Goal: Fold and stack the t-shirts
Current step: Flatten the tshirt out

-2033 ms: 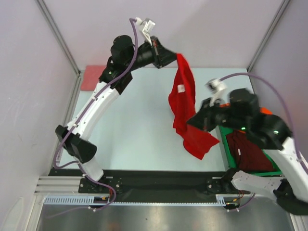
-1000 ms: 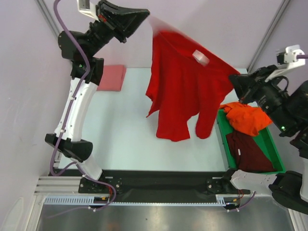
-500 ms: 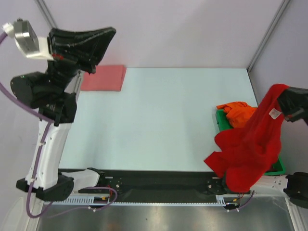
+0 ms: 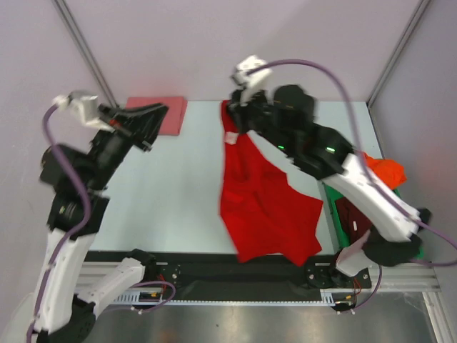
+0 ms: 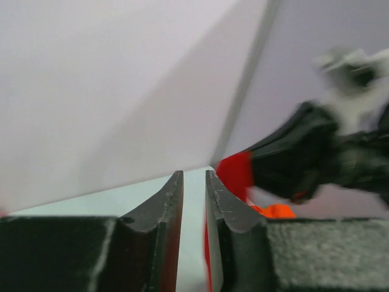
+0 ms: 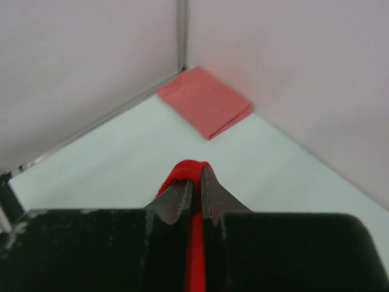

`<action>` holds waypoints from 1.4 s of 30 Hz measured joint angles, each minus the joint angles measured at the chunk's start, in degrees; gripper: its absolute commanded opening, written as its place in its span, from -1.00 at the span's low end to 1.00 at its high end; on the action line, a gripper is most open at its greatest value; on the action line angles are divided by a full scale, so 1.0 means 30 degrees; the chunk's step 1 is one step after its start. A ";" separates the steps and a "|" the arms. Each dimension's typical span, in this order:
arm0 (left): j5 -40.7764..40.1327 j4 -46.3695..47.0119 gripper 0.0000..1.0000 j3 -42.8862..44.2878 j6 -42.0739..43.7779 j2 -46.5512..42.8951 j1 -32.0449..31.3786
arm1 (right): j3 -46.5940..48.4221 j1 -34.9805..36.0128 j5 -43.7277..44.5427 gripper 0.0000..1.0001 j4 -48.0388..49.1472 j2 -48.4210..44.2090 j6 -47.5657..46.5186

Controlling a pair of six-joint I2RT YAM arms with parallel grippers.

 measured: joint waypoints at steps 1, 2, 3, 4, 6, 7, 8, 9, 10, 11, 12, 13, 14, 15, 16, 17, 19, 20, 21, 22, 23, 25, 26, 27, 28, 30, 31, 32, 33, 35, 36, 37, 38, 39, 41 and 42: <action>-0.1275 -0.1115 -0.34 -0.0131 0.0342 -0.1100 0.0000 | 0.0000 -0.0488 -0.1071 -0.83 0.0656 0.1362 0.0270; -0.2229 -0.1909 -0.07 -0.0262 0.0583 -0.2113 0.0000 | -0.0007 -0.0838 -0.2259 -0.58 0.1239 0.2688 0.0605; -0.3286 -0.2827 0.00 -0.0408 0.0976 -0.3249 0.0000 | 0.0000 -0.1115 -0.3075 -0.28 0.1581 0.3774 0.0918; -0.4182 -0.3541 0.01 -0.0554 0.1151 -0.4313 0.0000 | 0.0153 -0.1501 -0.4204 0.31 0.2091 0.5282 0.1253; -0.5603 -0.4583 0.01 -0.0641 0.1377 -0.6339 0.0000 | 0.0947 -0.2040 -0.5719 0.73 0.2237 0.7715 0.1829; -0.6164 -0.5034 0.01 -0.0634 0.1464 -0.7184 0.0000 | 0.1872 -0.2310 -0.6382 0.86 0.2033 0.9136 0.2215; -0.6659 -0.5442 0.01 -0.0627 0.1464 -0.7788 0.0000 | 0.2732 -0.2506 -0.6819 0.93 0.1792 1.0207 0.2426; -0.6994 -0.5785 0.03 -0.0634 0.1450 -0.8080 0.0000 | 0.3599 -0.2681 -0.7089 0.97 0.1494 1.1336 0.2790; -0.7257 -0.6280 0.03 -0.0758 0.1297 -0.8211 0.0000 | 0.3978 -0.2798 -0.7125 0.97 0.1071 1.1978 0.3147; -0.7351 -0.6484 0.10 -0.1020 0.1151 -0.8211 0.0000 | 0.4044 -0.2929 -0.7074 0.95 0.0466 1.2233 0.3388; -0.7431 -0.6768 0.11 -0.1494 0.0969 -0.8189 0.0000 | 0.4044 -0.3067 -0.6951 0.92 -0.0437 1.2276 0.3687; -0.7417 -0.7235 0.11 -0.2237 0.0685 -0.8087 0.0000 | 0.4029 -0.3191 -0.6710 0.88 -0.1362 1.2247 0.4036; -0.7373 -0.7621 0.11 -0.3089 0.0350 -0.7927 0.0000 | 0.3891 -0.3264 -0.6397 0.85 -0.1967 1.2014 0.4291; -0.7227 -0.8094 0.12 -0.4065 0.0036 -0.7577 0.0000 | 0.3053 -0.3337 -0.5952 0.82 -0.2280 1.1366 0.4670; -0.6885 -0.8466 0.12 -0.5158 -0.0386 -0.7023 0.0000 | 0.1566 -0.3388 -0.5515 0.76 -0.2550 1.0353 0.5173; -0.6404 -0.8619 0.08 -0.6346 -0.0911 -0.6353 0.0000 | -0.0699 -0.3410 -0.5158 0.74 -0.2565 0.8772 0.5792; -0.5370 -0.8757 0.16 -0.8874 -0.2171 -0.4663 -0.0007 | -0.5224 -0.3446 -0.4554 0.65 -0.3082 0.5574 0.7125; -0.5027 -0.8743 0.16 -0.9901 -0.2630 -0.4044 -0.0029 | -0.6892 -0.3468 -0.4320 0.62 -0.3475 0.4284 0.7715; -0.4743 -0.8655 0.16 -1.0943 -0.3169 -0.3344 -0.0058 | -0.9114 -0.3585 -0.4029 0.57 -0.3373 0.2688 0.8626; -0.4437 -0.8604 0.16 -1.2152 -0.3796 -0.2594 -0.0138 | -1.1038 -0.3657 -0.3716 0.44 -0.3708 0.1304 0.9442; -0.4240 -0.8510 0.15 -1.3245 -0.4335 -0.2040 -0.0335 | -1.2947 -0.3847 -0.3446 0.31 -0.3636 0.0131 1.0346; -0.4073 -0.8524 0.15 -1.4440 -0.5260 -0.1290 -0.1005 | -1.6021 -0.4371 -0.3053 0.24 -0.3847 -0.1239 1.1927; -0.4218 -0.8422 0.17 -1.4710 -0.5676 -0.0903 -0.1647 | -1.7121 -0.4583 -0.2827 0.25 -0.3971 -0.1406 1.2692; -0.4320 -0.8262 0.19 -1.4732 -0.6033 -0.0503 -0.2302 | -1.8003 -0.4794 -0.2543 0.29 -0.4102 -0.1421 1.3245; -0.4554 -0.7868 0.24 -1.4724 -0.6411 -0.0029 -0.3155 | -1.9030 -0.4991 -0.2135 0.35 -0.4299 -0.1333 1.4069; -0.4932 -0.7446 0.24 -1.4724 -0.7089 0.0648 -0.4218 | -2.0378 -0.5231 -0.1596 0.38 -0.4626 -0.1311 1.5140; -0.5100 -0.7300 0.25 -1.4768 -0.7497 0.0954 -0.4619 | -2.0881 -0.5493 -0.1654 0.39 -0.4583 -0.1370 1.5482; -0.5224 -0.7089 0.25 -1.4899 -0.7839 0.1122 -0.4801 | -2.1347 -0.5887 -0.1770 0.39 -0.4452 -0.1479 1.5781; -0.5391 -0.6936 0.25 -1.5140 -0.8284 0.1217 -0.4881 | -2.1879 -0.6513 -0.1829 0.39 -0.4175 -0.1661 1.6109; -0.5756 -0.6696 0.26 -1.5875 -0.9100 0.1078 -0.4903 | -2.3103 -0.7745 -0.2018 0.41 -0.3497 -0.2302 1.6713; -0.5945 -0.6703 0.26 -1.6305 -0.9420 0.0954 -0.4911 | -2.3256 -0.8335 -0.2018 0.41 -0.3439 -0.2404 1.6808; -0.6120 -0.6674 0.27 -1.6742 -0.9770 0.0809 -0.4911 | -2.3635 -0.8998 -0.2164 0.41 -0.3147 -0.2579 1.6946; -0.6215 -0.6696 0.26 -1.7056 -1.0025 0.0685 -0.4911 | -2.3926 -0.9530 -0.2295 0.40 -0.2805 -0.2652 1.7063; -0.6309 -0.6725 0.27 -1.7398 -1.0302 0.0525 -0.4911 | -2.4152 -1.0003 -0.2484 0.40 -0.2426 -0.2630 1.7129; -0.6579 -0.6783 0.29 -1.7828 -1.0754 0.0255 -0.4911 | -2.4378 -1.0710 -0.2710 0.37 -0.1712 -0.2310 1.7194; -0.6645 -0.6790 0.28 -1.7952 -1.0907 0.0117 -0.4911 | -2.4378 -1.0877 -0.2747 0.33 -0.1428 -0.2062 1.7209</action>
